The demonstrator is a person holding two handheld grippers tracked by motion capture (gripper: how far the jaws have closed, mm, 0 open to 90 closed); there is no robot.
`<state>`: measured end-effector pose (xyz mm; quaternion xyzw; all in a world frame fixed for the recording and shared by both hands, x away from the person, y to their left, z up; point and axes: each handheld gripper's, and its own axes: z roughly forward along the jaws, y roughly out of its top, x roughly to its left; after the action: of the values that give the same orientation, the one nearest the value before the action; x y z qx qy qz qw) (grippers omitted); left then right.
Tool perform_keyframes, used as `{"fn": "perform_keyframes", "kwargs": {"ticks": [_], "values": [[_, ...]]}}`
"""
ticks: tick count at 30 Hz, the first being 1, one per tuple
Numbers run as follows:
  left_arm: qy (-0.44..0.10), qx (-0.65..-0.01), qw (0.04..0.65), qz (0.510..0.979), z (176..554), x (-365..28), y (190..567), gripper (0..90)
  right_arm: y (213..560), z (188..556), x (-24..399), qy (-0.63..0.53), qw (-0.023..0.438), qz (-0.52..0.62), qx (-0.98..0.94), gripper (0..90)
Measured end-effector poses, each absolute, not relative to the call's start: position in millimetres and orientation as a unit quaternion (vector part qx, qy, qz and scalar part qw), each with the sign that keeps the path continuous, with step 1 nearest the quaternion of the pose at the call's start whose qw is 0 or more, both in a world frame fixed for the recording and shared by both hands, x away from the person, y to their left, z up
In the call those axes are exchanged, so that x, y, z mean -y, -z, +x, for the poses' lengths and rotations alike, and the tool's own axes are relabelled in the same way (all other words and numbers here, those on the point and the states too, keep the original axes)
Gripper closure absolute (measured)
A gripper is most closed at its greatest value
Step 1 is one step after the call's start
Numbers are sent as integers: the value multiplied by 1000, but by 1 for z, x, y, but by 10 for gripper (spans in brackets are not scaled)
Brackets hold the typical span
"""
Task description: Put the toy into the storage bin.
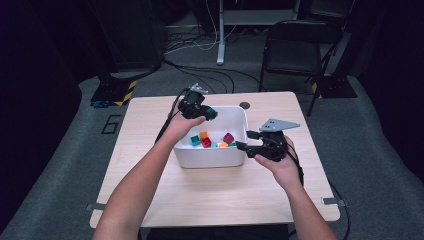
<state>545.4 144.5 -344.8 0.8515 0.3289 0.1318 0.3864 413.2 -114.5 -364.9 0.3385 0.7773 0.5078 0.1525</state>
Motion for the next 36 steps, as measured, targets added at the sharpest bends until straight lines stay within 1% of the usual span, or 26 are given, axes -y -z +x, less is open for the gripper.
{"fn": "perform_keyframes", "kwargs": {"ticks": [12,13,17,24,30,36], "values": [[-121,-334,371,858,555,-131,364,582,366,413,114,-506,151,337,-779,402],[-120,-334,368,859,555,-131,366,576,366,413,113,-506,151,337,-780,402],[-117,-338,366,859,555,-131,367,501,366,413,113,-505,150,337,-780,402],[-124,-338,371,856,549,-141,358,474,366,413,114,-505,150,337,-780,402],[-139,-347,378,847,540,-154,347,418,366,413,114,-505,150,339,-779,402],[-145,-355,399,833,526,-173,334,410,365,413,116,-505,152,340,-779,402]]}}
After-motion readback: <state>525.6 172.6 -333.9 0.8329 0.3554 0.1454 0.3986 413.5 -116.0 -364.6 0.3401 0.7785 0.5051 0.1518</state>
